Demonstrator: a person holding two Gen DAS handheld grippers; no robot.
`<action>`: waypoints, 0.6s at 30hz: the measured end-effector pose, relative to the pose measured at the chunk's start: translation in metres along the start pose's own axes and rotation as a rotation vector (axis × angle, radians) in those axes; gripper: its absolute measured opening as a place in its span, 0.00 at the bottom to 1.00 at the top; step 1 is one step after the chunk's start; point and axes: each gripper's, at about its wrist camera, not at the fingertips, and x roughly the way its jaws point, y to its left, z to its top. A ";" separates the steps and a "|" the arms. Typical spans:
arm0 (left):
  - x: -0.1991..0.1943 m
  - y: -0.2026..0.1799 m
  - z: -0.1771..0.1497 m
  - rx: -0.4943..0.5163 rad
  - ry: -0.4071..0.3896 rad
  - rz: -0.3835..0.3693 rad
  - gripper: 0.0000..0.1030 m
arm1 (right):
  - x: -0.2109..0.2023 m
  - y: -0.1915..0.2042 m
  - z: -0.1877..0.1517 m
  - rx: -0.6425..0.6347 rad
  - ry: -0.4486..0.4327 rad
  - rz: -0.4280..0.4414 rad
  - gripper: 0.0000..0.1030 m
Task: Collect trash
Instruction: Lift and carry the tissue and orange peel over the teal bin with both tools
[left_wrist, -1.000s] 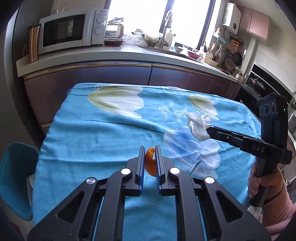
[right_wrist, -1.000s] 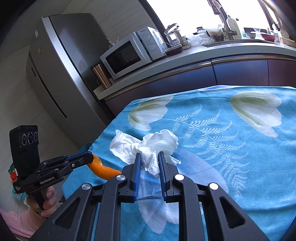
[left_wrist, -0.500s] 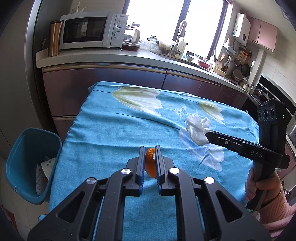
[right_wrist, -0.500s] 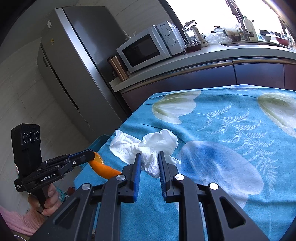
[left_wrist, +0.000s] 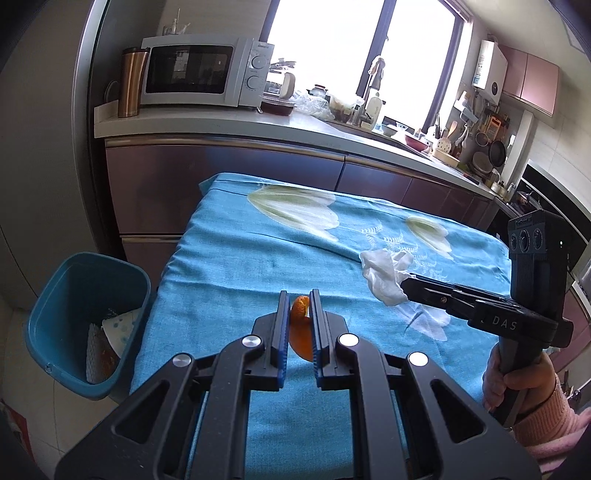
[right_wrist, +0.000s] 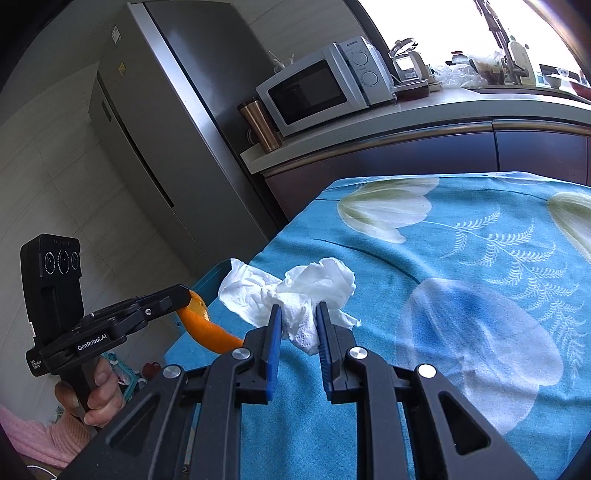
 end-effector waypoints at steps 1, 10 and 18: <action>-0.001 0.001 0.000 -0.002 -0.002 0.003 0.11 | 0.001 0.001 0.000 0.000 0.002 0.003 0.17; -0.019 0.017 0.001 -0.027 -0.031 0.027 0.11 | 0.013 0.017 -0.002 -0.017 0.021 0.030 0.17; -0.031 0.037 0.001 -0.050 -0.044 0.063 0.11 | 0.026 0.028 -0.001 -0.030 0.039 0.055 0.17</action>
